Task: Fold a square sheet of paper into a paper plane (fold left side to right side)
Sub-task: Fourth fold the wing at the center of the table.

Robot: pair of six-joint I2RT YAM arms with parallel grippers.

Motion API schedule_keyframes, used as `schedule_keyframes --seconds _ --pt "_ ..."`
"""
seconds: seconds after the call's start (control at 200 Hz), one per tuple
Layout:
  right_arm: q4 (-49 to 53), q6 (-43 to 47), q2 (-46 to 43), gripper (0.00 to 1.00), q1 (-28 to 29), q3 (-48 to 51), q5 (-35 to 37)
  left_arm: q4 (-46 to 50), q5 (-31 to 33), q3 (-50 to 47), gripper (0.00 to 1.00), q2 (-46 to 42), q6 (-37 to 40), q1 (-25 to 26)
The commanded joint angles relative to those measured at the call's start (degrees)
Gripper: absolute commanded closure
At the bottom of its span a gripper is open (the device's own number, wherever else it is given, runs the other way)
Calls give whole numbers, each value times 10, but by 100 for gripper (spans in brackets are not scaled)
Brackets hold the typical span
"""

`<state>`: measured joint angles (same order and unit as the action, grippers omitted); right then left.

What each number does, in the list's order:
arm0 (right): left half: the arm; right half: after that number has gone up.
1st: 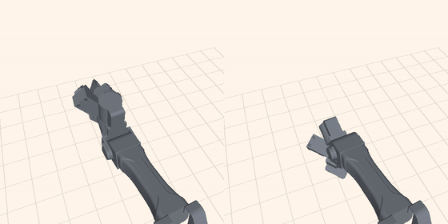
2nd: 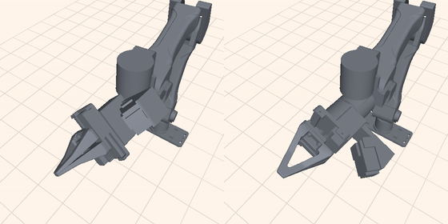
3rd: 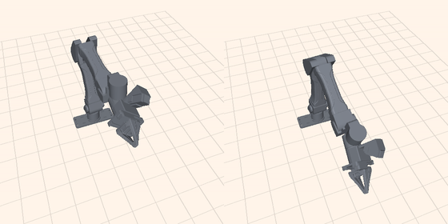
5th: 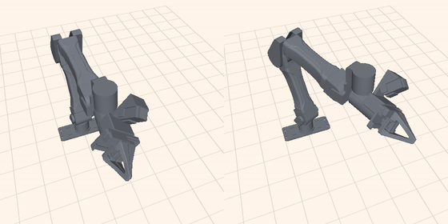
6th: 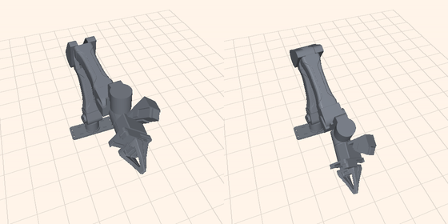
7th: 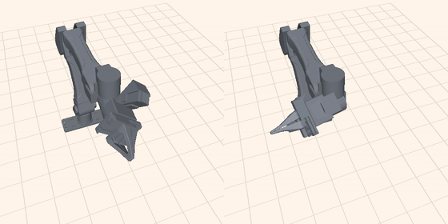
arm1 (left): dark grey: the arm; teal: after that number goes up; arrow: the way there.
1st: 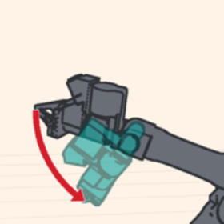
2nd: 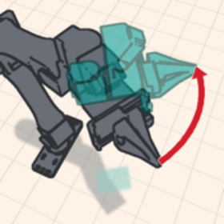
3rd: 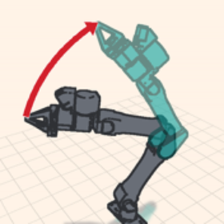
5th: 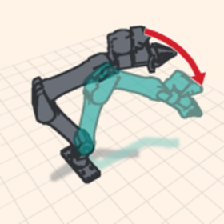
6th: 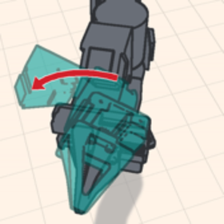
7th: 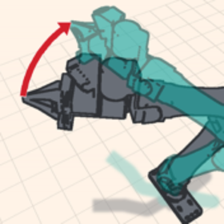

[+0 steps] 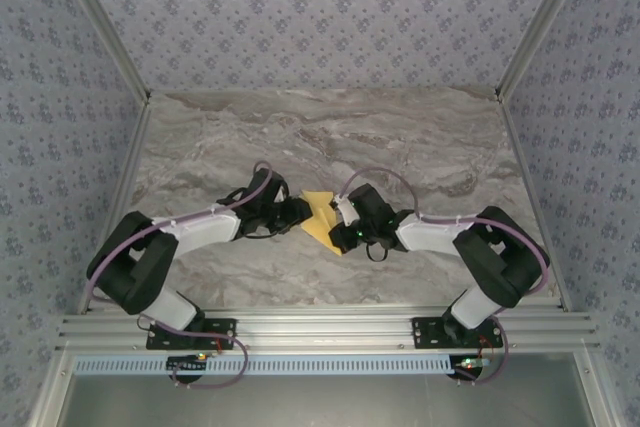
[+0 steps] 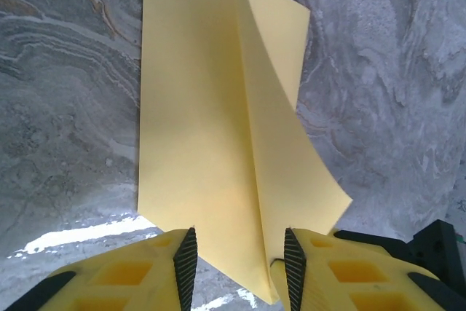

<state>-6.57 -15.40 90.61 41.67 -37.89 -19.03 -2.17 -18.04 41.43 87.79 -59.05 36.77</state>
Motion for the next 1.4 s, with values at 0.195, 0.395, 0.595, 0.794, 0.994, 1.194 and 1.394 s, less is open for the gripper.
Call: schedule_keyframes --seconds 0.195,0.395,0.595,0.794,0.994,1.194,1.394 --pt "-31 -31 19 93 -18 14 -55 -39 -25 33 61 49 -7 9" --pt "-34 -36 23 94 -22 16 -65 -50 -33 52 60 87 -10 13" --pt "-38 -48 26 94 -32 21 -76 -52 -34 66 60 114 -12 15" --pt "-42 -56 33 92 -37 20 -91 -47 -30 68 60 132 -12 16" --pt "-45 -65 39 88 -45 19 -107 -35 -20 67 59 142 -11 16" --pt "-49 -77 32 81 -56 14 -127 -24 -13 66 59 144 -6 16" --pt "-23 -80 12 68 -82 -10 -169 -20 -13 66 59 144 -5 16"
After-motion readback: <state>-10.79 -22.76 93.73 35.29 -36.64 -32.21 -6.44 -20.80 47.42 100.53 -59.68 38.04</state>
